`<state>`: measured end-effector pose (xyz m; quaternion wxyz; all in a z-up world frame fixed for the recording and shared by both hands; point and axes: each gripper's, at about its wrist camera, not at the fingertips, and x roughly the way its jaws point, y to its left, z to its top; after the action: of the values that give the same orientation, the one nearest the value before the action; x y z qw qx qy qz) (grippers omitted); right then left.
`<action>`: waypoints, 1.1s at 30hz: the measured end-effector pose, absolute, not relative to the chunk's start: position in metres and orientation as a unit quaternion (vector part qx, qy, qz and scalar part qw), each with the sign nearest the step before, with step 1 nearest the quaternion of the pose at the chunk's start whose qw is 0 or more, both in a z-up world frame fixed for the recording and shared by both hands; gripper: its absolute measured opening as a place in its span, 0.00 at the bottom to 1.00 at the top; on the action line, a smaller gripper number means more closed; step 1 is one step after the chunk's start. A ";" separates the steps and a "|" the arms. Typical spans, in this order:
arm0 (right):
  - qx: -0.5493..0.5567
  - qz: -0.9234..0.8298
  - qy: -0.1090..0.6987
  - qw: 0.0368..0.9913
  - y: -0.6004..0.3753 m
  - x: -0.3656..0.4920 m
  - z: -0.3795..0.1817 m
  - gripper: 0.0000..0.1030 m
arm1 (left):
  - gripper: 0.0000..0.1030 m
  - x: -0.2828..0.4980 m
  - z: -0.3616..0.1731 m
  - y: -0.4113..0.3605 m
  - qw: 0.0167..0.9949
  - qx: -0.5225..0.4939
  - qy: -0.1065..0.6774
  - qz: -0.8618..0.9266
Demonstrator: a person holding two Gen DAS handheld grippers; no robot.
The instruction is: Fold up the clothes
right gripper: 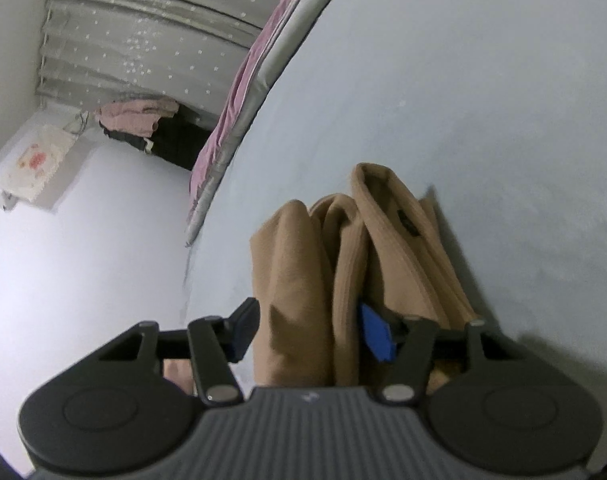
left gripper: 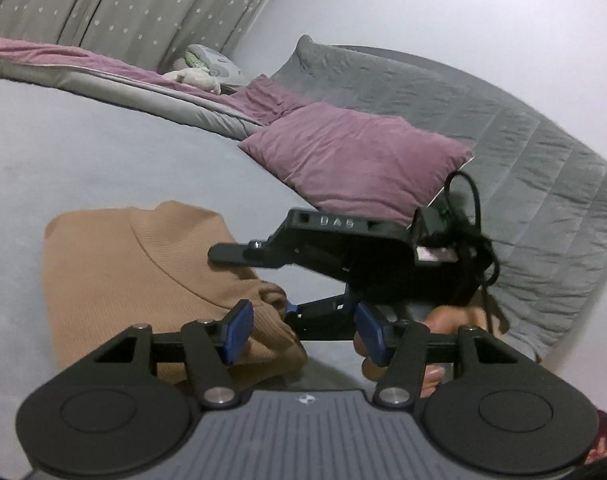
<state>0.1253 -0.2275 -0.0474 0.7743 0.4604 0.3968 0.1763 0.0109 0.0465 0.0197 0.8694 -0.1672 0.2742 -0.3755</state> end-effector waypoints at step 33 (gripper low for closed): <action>0.475 0.191 0.348 0.786 -0.277 0.113 -0.051 0.22 | 0.29 0.050 -0.016 0.045 0.895 -0.169 0.275 -0.308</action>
<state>0.1125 -0.2771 -0.0506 0.7858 0.4746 0.3478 0.1906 0.0495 0.0446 -0.0161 0.8948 -0.1692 0.2750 -0.3084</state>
